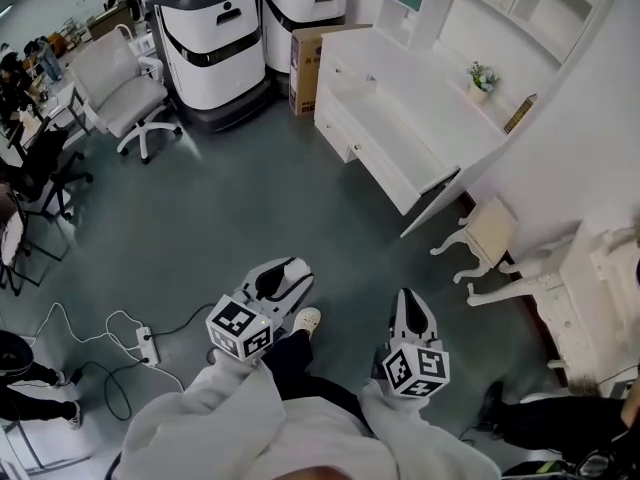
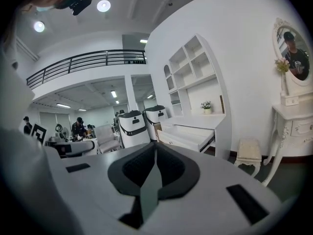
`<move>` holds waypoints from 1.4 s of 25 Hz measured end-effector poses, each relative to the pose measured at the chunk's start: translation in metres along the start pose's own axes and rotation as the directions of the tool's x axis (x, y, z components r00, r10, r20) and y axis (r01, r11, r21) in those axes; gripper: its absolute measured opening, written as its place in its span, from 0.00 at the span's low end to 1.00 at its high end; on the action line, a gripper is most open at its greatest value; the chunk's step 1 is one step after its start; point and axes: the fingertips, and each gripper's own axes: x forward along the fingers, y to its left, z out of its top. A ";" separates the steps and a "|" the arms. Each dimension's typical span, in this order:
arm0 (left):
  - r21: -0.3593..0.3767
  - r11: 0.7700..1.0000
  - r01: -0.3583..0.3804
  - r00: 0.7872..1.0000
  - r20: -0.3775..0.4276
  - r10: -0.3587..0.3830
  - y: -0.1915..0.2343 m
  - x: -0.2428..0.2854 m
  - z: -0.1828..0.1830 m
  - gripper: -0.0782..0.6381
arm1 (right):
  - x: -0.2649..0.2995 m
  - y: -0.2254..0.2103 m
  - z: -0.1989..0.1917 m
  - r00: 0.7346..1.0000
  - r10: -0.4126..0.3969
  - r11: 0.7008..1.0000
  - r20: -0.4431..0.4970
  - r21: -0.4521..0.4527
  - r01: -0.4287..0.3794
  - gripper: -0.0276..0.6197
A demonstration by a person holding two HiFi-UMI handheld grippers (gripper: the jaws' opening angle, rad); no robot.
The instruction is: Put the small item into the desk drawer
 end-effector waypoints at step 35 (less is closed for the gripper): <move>-0.008 0.999 0.045 0.998 -0.048 -0.046 0.147 0.137 0.036 0.37 | 0.194 -0.023 0.044 0.999 -0.026 0.998 -0.018 0.058 0.027 0.10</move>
